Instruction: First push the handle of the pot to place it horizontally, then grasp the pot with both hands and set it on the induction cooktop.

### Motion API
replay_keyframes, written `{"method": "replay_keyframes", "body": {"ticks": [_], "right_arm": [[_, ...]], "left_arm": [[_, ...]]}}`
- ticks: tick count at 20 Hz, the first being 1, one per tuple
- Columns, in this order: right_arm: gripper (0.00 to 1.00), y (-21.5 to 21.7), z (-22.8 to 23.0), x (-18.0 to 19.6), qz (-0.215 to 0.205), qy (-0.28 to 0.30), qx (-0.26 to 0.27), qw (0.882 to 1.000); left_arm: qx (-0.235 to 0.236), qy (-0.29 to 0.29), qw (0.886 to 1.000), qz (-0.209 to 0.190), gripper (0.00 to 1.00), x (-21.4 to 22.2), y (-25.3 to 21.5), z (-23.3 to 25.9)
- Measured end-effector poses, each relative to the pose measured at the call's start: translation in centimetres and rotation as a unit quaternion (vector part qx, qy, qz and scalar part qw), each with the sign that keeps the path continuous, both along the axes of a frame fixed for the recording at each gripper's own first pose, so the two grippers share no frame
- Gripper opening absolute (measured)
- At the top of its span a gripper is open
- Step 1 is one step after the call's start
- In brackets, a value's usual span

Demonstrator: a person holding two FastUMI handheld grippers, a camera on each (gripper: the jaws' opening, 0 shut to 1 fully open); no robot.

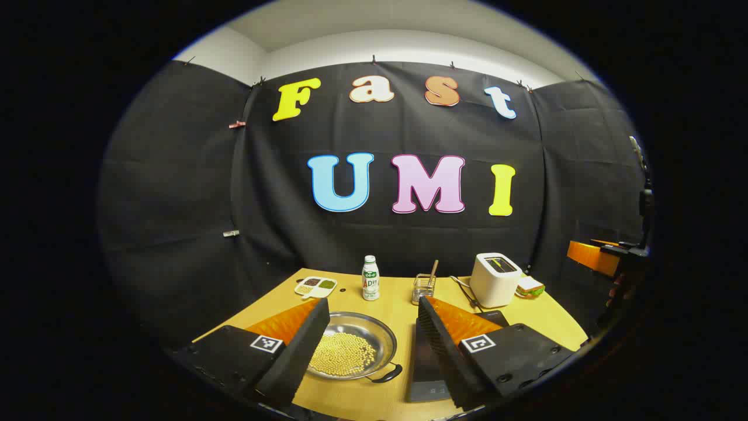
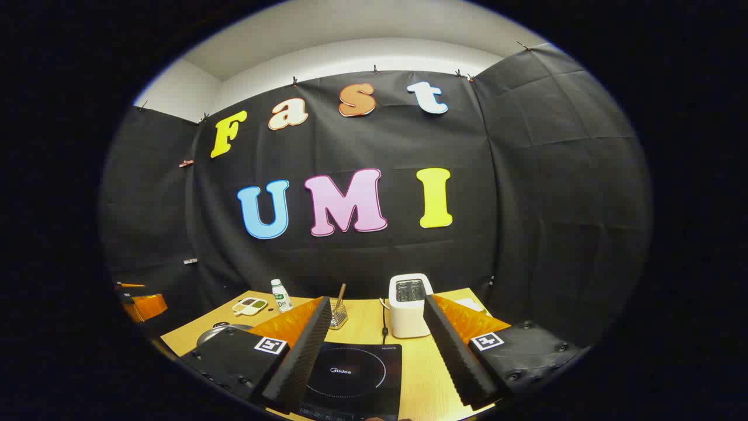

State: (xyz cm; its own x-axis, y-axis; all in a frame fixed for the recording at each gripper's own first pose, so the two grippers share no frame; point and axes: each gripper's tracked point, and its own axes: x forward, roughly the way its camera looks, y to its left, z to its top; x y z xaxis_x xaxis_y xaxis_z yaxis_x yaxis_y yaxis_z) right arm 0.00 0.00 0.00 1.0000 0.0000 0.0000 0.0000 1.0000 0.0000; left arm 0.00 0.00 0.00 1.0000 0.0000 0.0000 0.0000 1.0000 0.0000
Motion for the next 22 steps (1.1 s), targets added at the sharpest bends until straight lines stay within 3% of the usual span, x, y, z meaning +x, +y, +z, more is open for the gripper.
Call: {"method": "replay_keyframes", "body": {"ticks": [12,22], "right_arm": [[0.98,4.5,0.0,-3.2,-0.039,-0.011,-0.030,0.999],[0.98,5.9,0.0,-5.1,-0.071,-0.019,-0.040,0.996]], "left_arm": [[-0.019,-0.021,0.999,-0.047,0.94,1.8,2.3,-0.5],[0.013,-0.009,0.996,-0.087,0.94,1.8,3.7,-2.6]]}}
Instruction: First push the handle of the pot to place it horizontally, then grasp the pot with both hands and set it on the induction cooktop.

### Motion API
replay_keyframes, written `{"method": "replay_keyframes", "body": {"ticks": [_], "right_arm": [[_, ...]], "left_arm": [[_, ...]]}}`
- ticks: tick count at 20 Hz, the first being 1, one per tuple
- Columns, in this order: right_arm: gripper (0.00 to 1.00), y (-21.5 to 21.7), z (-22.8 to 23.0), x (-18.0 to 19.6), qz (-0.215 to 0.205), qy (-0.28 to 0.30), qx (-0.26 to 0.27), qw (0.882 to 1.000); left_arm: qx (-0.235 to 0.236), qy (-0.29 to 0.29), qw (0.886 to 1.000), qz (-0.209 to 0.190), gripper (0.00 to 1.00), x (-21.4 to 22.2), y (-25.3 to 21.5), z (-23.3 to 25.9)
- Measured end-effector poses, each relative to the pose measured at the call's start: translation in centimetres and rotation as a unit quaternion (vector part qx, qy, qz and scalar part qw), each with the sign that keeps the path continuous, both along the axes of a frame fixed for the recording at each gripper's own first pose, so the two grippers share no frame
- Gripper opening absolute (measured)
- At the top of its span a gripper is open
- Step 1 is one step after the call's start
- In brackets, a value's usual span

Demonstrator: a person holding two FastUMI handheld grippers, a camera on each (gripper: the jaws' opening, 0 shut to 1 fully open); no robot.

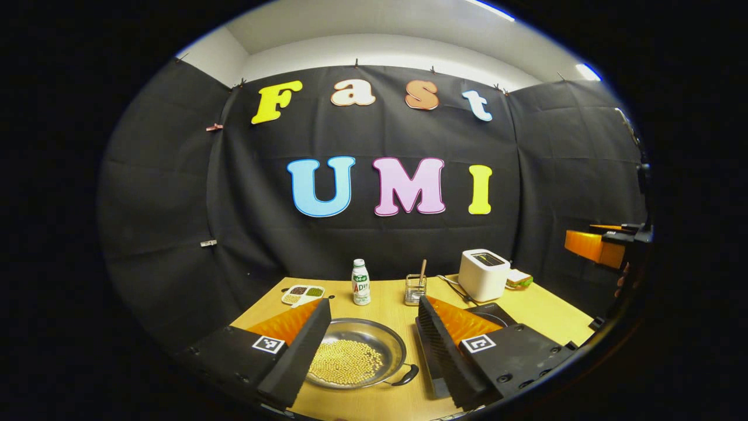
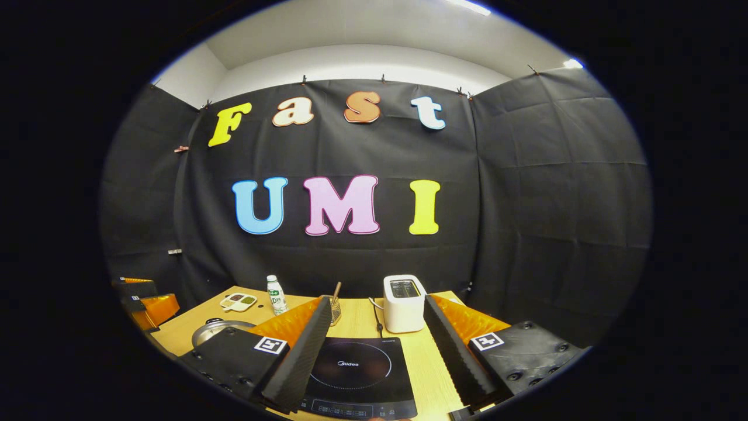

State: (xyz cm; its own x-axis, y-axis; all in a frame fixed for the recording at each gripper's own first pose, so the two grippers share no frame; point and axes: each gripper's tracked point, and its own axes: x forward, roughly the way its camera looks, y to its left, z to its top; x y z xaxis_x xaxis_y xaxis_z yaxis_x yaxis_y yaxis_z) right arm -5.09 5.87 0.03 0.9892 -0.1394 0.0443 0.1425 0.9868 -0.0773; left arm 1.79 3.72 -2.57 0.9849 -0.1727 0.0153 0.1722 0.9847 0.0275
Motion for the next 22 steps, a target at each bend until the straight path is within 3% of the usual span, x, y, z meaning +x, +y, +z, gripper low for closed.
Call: {"method": "replay_keyframes", "body": {"ticks": [10,12,14,17,18,21,22], "right_arm": [[0.98,2.0,-3.2,-2.1,-0.025,0.025,0.009,0.999],[0.98,2.7,-3.4,-2.2,-0.020,0.028,0.006,0.999],[0.98,3.1,-3.2,-2.4,-0.018,0.024,0.002,1.000],[0.98,3.5,-3.1,-2.5,-0.015,0.022,-0.005,1.000],[0.98,3.5,-3.2,-2.4,-0.016,0.023,-0.007,1.000],[0.98,3.6,-3.7,-2.5,-0.018,0.029,-0.006,0.999],[0.98,3.6,-3.8,-2.7,-0.019,0.031,-0.005,0.999]], "left_arm": [[-0.006,0.053,0.998,-0.023,0.94,1.2,2.1,-3.5],[-0.004,0.071,0.997,-0.038,0.89,1.2,2.2,-4.7],[0.007,0.086,0.995,-0.055,0.81,1.3,1.9,-5.7],[0.019,0.111,0.990,-0.079,0.54,1.2,1.4,-7.7],[0.019,0.124,0.988,-0.092,0.52,1.0,1.0,-8.8],[0.025,0.169,0.979,-0.106,0.24,0.8,0.8,-12.0],[0.025,0.183,0.976,-0.113,0.20,0.7,0.7,-13.0]]}}
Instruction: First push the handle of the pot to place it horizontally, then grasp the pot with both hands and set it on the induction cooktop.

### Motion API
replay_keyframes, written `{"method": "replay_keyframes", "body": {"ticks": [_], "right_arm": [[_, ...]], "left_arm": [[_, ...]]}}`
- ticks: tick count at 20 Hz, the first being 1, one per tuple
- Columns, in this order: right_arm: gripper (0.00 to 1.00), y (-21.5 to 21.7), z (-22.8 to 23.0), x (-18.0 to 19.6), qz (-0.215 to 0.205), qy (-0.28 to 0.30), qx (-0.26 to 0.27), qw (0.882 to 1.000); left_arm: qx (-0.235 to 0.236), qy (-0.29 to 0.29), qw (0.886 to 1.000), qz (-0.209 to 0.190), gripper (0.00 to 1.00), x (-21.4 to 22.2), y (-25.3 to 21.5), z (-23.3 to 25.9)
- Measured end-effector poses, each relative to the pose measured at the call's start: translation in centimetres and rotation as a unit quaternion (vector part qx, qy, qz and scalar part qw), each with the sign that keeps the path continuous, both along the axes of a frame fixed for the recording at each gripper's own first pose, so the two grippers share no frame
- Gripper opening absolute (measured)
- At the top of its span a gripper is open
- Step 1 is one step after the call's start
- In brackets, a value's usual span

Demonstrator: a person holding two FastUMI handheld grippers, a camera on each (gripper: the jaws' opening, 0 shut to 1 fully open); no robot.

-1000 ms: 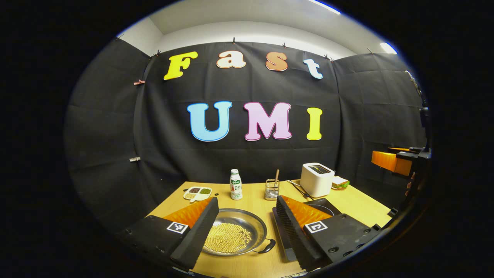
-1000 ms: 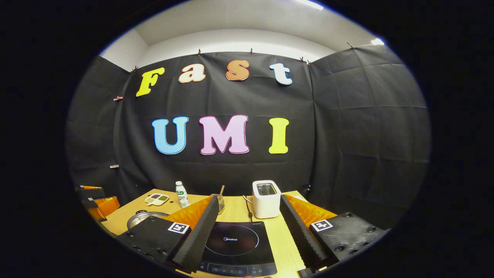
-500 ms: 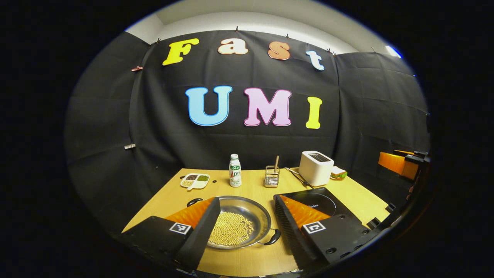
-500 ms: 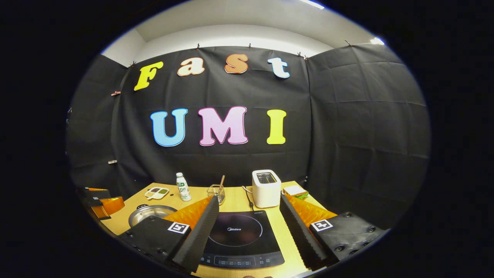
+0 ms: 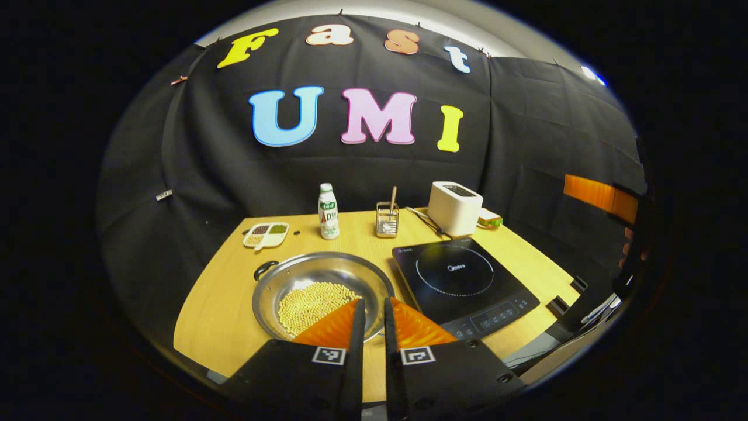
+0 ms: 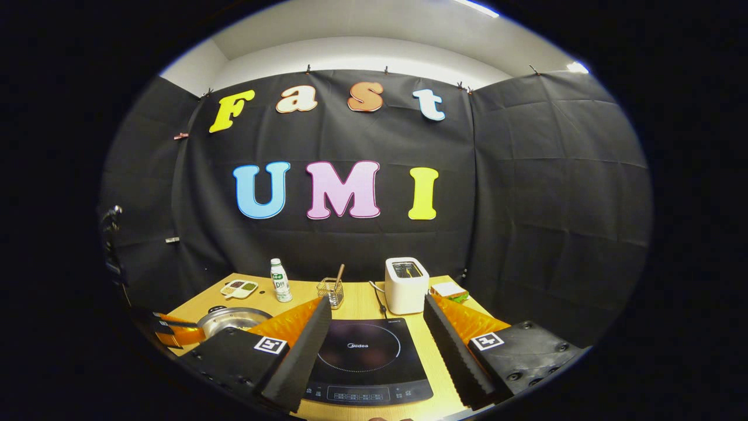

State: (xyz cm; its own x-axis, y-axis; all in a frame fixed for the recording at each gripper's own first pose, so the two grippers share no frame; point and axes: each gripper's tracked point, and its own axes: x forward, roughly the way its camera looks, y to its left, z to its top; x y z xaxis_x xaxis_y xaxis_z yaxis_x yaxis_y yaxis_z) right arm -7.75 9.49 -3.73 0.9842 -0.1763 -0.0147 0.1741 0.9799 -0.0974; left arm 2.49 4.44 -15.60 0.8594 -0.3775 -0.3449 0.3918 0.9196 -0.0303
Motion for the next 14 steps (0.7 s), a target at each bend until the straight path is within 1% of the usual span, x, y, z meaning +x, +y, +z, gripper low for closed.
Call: {"method": "replay_keyframes", "body": {"ticks": [1,2,3,6,9,11,12,14], "right_arm": [[0.98,0.0,-0.1,0.0,-0.002,0.001,0.000,1.000],[0.98,0.0,-0.2,-0.1,-0.003,0.002,-0.001,1.000],[0.98,0.1,-0.2,-0.3,-0.005,0.002,-0.002,1.000],[0.98,0.1,-0.7,-0.8,-0.011,0.014,0.000,1.000],[0.98,0.2,-0.7,-1.2,-0.013,0.020,-0.001,1.000],[0.98,0.0,-0.8,-0.8,-0.014,0.022,0.001,1.000],[1.00,0.0,-1.0,-0.6,-0.014,0.026,-0.001,1.000],[0.98,0.0,-1.4,0.0,-0.011,0.034,-0.003,0.999]], "left_arm": [[-0.001,0.015,1.000,-0.006,0.12,-0.1,-0.1,-1.2],[-0.001,0.031,0.999,-0.010,0.07,-0.3,0.1,-2.0],[-0.001,0.045,0.999,-0.019,0.05,-0.4,-0.2,-3.0],[0.009,0.088,0.995,-0.043,0.05,-1.0,-0.4,-5.6],[0.036,0.119,0.990,-0.062,0.05,-1.5,-0.6,-7.9],[0.050,0.138,0.987,-0.065,0.05,-1.5,-0.6,-9.4],[0.052,0.150,0.985,-0.066,0.05,-1.5,-0.8,-10.2],[0.062,0.172,0.981,-0.064,0.06,-1.2,-1.0,-11.7]]}}
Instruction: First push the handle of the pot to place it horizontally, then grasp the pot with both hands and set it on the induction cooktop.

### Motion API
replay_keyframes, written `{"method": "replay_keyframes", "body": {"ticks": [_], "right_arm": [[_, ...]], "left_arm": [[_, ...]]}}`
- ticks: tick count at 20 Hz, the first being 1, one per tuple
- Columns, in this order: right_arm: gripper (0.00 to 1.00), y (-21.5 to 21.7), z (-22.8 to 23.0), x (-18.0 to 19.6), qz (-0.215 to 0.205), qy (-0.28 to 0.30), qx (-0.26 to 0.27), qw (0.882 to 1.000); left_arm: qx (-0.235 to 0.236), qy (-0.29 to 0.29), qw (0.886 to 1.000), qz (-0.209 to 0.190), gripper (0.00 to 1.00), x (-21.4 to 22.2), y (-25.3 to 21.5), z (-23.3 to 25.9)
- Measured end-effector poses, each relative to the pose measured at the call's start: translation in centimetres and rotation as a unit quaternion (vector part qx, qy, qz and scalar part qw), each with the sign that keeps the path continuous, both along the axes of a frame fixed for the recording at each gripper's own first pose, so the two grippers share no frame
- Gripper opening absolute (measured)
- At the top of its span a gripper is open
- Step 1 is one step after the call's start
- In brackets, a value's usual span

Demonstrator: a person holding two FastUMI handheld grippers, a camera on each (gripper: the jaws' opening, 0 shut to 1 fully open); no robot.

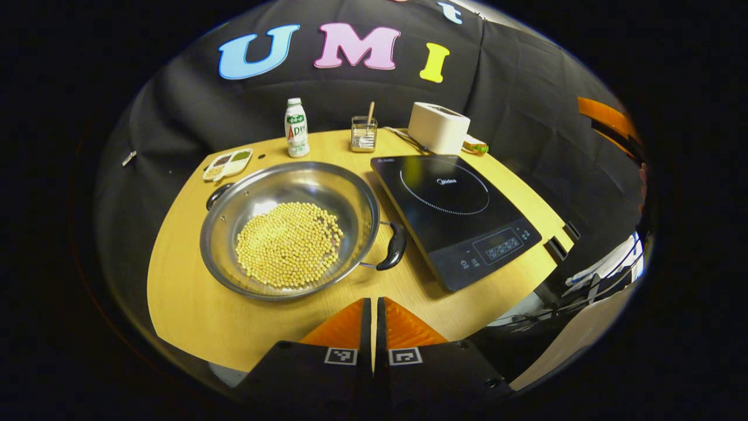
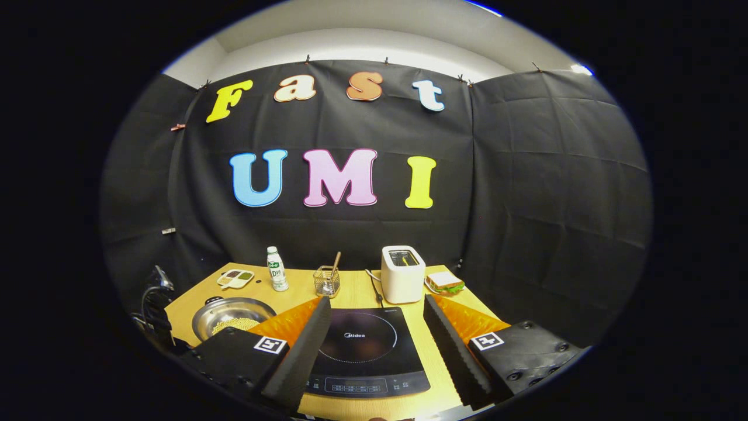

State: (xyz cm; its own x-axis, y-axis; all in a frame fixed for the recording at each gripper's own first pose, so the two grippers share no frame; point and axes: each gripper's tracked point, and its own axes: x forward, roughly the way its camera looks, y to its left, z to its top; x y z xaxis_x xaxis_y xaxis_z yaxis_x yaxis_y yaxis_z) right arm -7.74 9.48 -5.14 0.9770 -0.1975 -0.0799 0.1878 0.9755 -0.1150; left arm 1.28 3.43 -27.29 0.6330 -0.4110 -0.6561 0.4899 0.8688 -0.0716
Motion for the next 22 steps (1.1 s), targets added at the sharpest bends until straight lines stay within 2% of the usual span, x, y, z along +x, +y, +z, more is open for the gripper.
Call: {"method": "replay_keyframes", "body": {"ticks": [7,22], "right_arm": [[0.98,-1.2,0.0,2.2,0.012,0.007,0.009,1.000],[0.98,-6.2,-1.1,7.6,0.003,0.037,0.036,0.999]], "left_arm": [[0.056,0.007,0.998,-0.022,0.05,2.5,-1.3,-2.4],[0.068,0.027,0.997,-0.008,0.05,7.6,-6.2,-3.2]]}}
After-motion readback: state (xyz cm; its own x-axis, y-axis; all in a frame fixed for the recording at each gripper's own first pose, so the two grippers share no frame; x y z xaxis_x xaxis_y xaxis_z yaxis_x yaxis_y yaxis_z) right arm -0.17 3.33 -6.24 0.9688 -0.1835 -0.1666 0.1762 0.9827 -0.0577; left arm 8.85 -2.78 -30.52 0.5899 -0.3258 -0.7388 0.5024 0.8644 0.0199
